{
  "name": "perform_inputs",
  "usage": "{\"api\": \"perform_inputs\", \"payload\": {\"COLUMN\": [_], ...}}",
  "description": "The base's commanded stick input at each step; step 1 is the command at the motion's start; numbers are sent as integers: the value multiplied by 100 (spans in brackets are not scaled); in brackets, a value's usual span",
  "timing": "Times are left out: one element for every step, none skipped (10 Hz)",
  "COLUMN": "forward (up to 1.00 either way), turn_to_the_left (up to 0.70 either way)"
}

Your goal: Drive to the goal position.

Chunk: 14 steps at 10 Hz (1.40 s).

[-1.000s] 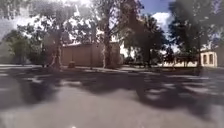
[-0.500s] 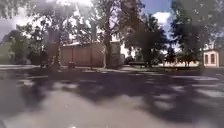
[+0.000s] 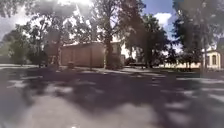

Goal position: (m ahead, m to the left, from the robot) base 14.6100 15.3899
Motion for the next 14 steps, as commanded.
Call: {"api": "perform_inputs", "payload": {"forward": [85,85,85,85,85,85,85,85,85,85,85,85,85,85], "turn_to_the_left": [0,0,0,0,0,0,0,0,0,0,0,0,0,0]}}
